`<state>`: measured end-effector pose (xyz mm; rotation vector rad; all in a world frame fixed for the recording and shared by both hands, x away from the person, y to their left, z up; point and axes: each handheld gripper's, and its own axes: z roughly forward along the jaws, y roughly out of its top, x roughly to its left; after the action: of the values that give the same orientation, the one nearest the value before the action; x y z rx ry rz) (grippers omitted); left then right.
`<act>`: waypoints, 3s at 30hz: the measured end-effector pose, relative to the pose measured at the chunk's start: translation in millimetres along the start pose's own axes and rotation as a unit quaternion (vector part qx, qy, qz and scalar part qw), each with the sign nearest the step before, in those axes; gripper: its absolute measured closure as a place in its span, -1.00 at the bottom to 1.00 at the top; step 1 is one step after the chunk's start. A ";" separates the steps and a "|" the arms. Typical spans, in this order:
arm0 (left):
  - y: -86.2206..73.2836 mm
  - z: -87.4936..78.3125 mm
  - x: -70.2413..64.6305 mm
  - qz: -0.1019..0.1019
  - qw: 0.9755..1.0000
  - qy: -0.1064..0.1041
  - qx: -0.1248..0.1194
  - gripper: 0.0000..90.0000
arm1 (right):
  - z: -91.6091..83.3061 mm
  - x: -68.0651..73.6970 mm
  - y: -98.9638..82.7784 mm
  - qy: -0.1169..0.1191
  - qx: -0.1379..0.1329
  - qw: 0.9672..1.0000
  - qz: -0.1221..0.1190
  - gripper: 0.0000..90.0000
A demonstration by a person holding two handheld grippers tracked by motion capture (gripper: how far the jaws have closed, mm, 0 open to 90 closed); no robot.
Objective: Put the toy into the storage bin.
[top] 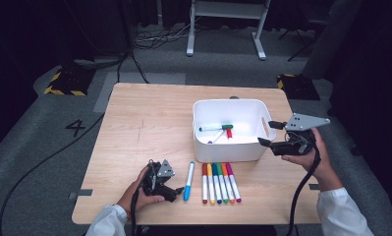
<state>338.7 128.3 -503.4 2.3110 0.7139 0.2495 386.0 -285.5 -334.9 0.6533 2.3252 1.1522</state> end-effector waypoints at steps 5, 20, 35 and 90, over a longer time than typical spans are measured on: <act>0.0 0.0 0.0 0.000 1.000 0.000 0.000 -0.76 | -7.7 10.5 -22.8 0.005 -0.006 1.000 0.009 -0.32; -0.1 0.0 -0.1 0.000 1.000 0.001 0.000 -0.76 | 45.8 60.2 -81.1 0.069 0.043 0.996 0.036 -0.13; 0.0 0.0 -0.1 0.000 1.000 0.000 0.000 -0.76 | 98.1 79.0 -91.6 0.102 0.084 0.990 0.052 -0.11; -0.1 0.0 -0.1 0.000 1.000 0.001 0.000 -0.76 | 78.7 45.7 -110.6 0.096 0.047 0.993 0.058 0.66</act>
<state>338.6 128.3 -503.5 2.3101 0.7150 0.2506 373.7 -270.4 -476.8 0.7493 2.5458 1.2096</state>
